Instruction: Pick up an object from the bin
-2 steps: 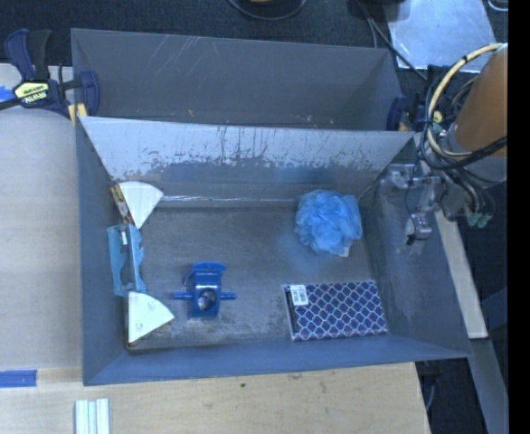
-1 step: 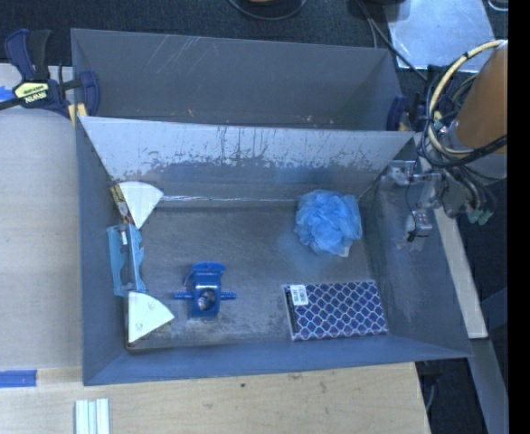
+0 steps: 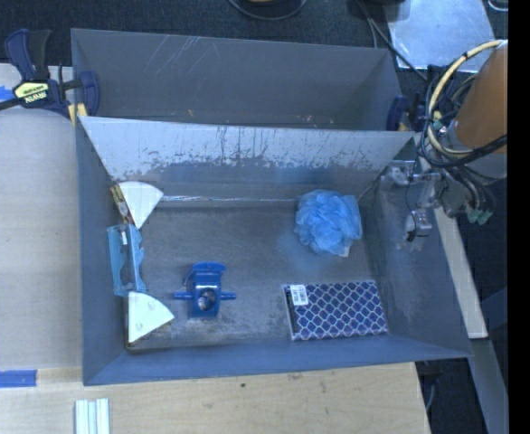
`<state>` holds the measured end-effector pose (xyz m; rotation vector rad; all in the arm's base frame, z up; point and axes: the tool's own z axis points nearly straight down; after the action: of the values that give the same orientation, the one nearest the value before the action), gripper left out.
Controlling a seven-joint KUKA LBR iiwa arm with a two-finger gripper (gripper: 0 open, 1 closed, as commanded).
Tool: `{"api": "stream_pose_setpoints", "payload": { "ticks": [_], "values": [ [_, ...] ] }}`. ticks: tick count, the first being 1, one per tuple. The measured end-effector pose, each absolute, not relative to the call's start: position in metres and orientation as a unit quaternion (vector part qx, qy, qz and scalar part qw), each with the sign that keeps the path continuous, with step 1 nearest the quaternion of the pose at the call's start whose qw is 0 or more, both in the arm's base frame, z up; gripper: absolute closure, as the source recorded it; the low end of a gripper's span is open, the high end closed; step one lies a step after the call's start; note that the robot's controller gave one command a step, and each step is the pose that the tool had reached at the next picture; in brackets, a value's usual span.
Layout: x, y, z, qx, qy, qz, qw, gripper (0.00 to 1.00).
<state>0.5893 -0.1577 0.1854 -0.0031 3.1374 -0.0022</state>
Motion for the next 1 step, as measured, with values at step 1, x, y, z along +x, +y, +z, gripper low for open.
{"api": "stream_pose_setpoints", "payload": {
  "ticks": [1],
  "values": [
    [0.6039,-0.1472,0.1675,-0.110,0.994,-0.001,0.005,0.00]
  ]
}}
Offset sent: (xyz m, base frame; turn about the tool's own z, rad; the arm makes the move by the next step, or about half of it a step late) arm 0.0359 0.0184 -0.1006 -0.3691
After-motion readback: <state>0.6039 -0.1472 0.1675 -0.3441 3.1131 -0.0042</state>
